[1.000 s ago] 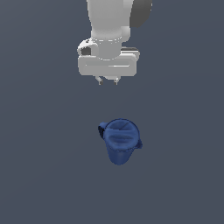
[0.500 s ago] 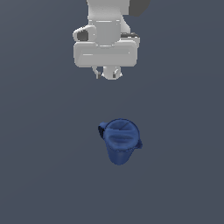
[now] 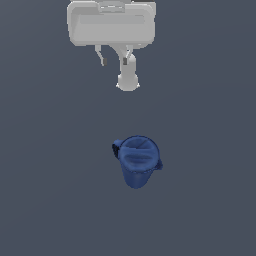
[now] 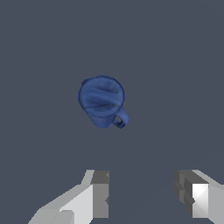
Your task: Pick up the object and move it to a goal position.
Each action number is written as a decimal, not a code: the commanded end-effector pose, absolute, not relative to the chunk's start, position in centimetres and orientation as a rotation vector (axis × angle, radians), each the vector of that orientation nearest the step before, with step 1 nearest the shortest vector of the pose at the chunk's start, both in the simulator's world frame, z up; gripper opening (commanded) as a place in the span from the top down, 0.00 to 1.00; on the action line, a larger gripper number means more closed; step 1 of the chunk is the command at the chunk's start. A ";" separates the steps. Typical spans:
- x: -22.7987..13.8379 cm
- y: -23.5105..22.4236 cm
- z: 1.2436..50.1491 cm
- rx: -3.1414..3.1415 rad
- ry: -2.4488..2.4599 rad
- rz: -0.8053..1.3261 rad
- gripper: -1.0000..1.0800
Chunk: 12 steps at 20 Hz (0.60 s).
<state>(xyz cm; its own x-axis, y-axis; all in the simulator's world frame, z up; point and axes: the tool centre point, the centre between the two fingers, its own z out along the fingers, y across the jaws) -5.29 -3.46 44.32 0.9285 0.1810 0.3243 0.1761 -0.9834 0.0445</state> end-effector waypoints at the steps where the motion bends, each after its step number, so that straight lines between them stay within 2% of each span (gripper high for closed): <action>1: -5.3 -4.0 46.5 3.045 0.351 0.611 0.38; 12: -5.5 -7.5 54.0 2.925 0.608 0.976 0.38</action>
